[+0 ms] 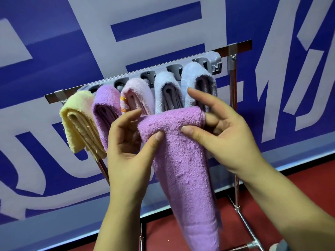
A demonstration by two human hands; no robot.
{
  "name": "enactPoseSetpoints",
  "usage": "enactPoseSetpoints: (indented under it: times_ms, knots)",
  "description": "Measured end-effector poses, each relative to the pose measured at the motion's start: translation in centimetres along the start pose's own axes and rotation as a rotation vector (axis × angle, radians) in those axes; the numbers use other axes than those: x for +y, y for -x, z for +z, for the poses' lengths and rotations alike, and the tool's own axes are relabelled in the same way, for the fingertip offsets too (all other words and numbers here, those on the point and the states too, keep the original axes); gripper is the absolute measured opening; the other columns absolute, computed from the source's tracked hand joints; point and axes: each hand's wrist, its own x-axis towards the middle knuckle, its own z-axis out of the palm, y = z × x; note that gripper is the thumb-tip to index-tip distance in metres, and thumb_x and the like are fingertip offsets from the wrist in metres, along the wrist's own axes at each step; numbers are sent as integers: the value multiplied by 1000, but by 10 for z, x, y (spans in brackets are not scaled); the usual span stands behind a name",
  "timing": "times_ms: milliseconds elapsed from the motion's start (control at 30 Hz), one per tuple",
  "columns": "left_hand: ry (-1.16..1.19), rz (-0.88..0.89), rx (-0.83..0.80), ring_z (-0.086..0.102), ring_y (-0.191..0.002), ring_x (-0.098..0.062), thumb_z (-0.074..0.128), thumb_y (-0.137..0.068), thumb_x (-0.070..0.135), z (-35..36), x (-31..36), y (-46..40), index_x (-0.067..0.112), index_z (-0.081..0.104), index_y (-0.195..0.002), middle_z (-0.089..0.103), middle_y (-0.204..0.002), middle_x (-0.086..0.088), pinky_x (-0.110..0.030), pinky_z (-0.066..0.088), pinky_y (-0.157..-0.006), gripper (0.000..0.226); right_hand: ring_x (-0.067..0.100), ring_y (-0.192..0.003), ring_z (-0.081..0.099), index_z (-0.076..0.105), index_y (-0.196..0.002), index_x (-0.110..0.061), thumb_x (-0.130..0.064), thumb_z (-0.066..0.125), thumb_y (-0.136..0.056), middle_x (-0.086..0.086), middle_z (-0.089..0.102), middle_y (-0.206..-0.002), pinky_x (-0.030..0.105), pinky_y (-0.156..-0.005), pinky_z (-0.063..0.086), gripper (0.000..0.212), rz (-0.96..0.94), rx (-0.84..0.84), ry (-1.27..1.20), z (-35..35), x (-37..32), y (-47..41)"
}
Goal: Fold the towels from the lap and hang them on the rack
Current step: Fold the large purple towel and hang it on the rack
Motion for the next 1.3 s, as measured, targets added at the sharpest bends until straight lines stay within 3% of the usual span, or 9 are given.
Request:
enactPoseSetpoints:
  times_ms: [167,333,433,533,700,800,933,1133,1300]
  knots:
    - [93,-33,19,58,-85,0,69,-70,-2,12,1,-8,27,49,-113,57,-98,9,-18,48,-81,55,9,-80,70,56,-113,-30,-5,65,-69,-1,75,-80,28,-70,58,51,33,44,-125,-1,-7,-7]
    - [218,-170,-35,60,-114,-15,77,-66,11,18,-4,-16,30,40,-131,55,-127,-4,-34,48,-97,77,10,-75,70,54,-115,-25,-2,62,-68,1,74,-77,25,-66,57,53,61,55,-215,-6,-13,-11]
    - [296,-255,-129,67,-99,-16,68,-74,1,23,-5,-16,26,47,-128,73,-101,1,-32,53,-89,63,12,-74,71,52,-120,-24,-3,62,-69,4,75,-77,25,-65,57,56,84,44,-197,-11,-17,-13]
    - [284,-274,-122,67,-74,-8,71,-72,-2,31,-2,-19,24,54,-116,71,-74,5,-22,54,-70,53,12,-74,69,44,-130,-30,-20,65,-71,6,74,-79,26,-68,55,63,112,30,93,-28,-25,-16]
    - [310,-314,-165,69,-81,-15,70,-71,6,50,-4,-31,23,57,-112,73,-87,-3,-27,54,-73,46,-1,-90,59,28,-127,-62,-71,56,-63,-12,61,-96,16,-84,46,71,4,-26,902,-66,-49,-32]
    - [313,-343,-239,69,-82,-18,70,-72,7,66,-5,-39,22,56,-114,73,-88,-6,-29,54,-72,47,-11,-116,47,40,-128,-51,-57,64,-76,-27,50,-123,9,-96,39,58,-39,-294,942,-67,-59,-43]
    - [302,-358,-288,71,-86,-19,71,-72,9,79,-4,-52,23,54,-117,75,-93,-7,-32,55,-76,50,-7,-105,53,51,-117,-40,-27,69,-81,-29,56,-109,14,-91,41,42,-49,-437,1057,-74,-72,-62]
    - [229,-358,-319,70,-82,-16,74,-76,6,101,-11,-72,28,53,-116,76,-89,-3,-27,52,-70,50,-2,-107,53,53,-110,-48,-26,66,-83,-24,58,-113,26,-94,45,37,39,-582,1233,-87,-96,-89]
    - [198,-346,-358,60,-61,0,69,-82,0,128,-18,-84,21,52,-117,66,-62,12,-13,45,-57,45,-1,-101,55,66,-105,-43,-19,64,-84,-20,64,-105,25,-92,45,32,95,-604,1423,-95,-110,-103]
